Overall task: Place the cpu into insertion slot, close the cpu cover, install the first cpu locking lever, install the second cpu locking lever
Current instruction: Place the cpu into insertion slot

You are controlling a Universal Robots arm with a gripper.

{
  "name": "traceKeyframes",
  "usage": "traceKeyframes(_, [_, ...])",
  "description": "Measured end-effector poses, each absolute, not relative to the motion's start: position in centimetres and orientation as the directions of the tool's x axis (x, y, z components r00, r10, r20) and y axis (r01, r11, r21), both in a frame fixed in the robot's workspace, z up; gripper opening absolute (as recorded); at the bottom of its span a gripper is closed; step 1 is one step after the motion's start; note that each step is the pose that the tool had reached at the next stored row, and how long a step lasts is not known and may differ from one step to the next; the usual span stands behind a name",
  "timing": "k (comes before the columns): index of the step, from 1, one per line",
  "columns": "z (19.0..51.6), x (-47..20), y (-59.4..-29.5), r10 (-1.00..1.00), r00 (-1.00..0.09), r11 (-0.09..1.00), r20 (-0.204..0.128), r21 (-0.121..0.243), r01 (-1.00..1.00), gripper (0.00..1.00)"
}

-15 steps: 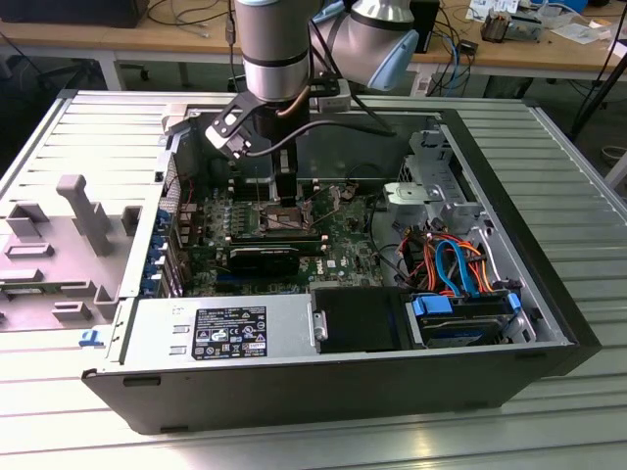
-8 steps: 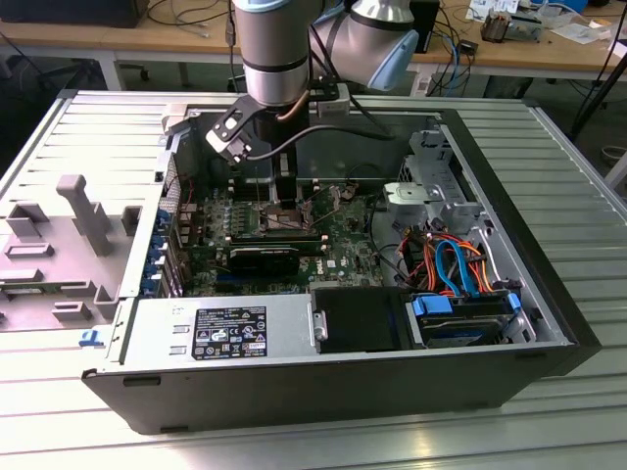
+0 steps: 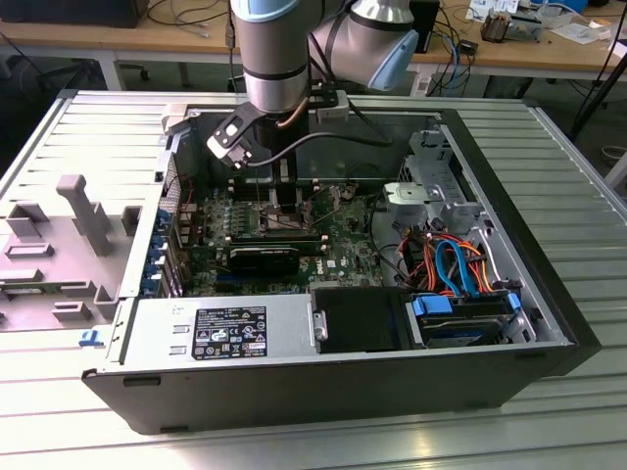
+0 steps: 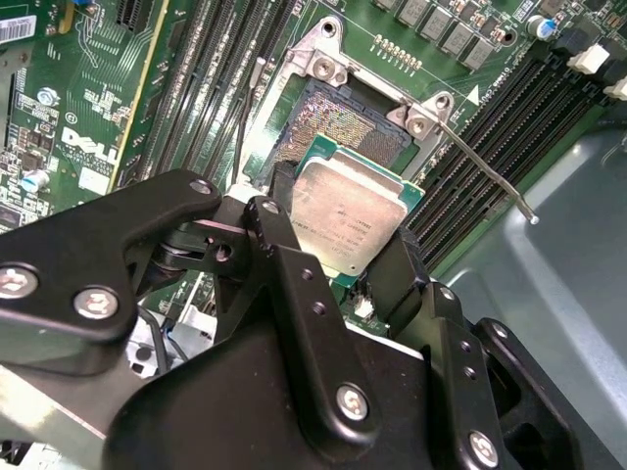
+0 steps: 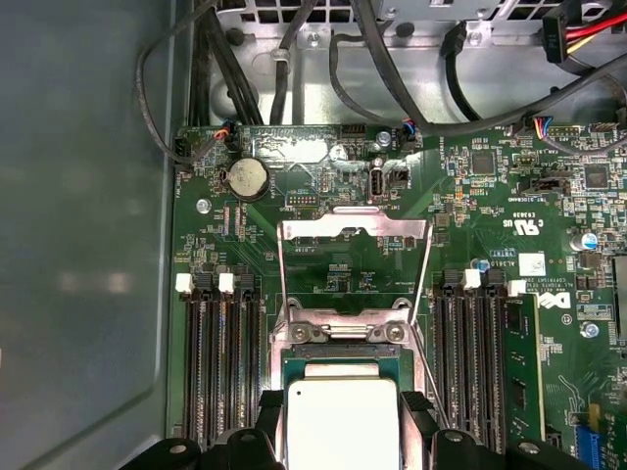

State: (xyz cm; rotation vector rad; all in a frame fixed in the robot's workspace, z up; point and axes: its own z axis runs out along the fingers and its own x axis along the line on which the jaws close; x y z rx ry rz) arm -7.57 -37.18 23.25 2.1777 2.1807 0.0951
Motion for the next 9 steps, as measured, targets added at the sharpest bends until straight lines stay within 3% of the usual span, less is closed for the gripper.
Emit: traceKeyframes(9, [22.99, -7.58, -37.17, 1.000, -0.001, 0.001, 0.002, 0.085, 0.996, 0.55])
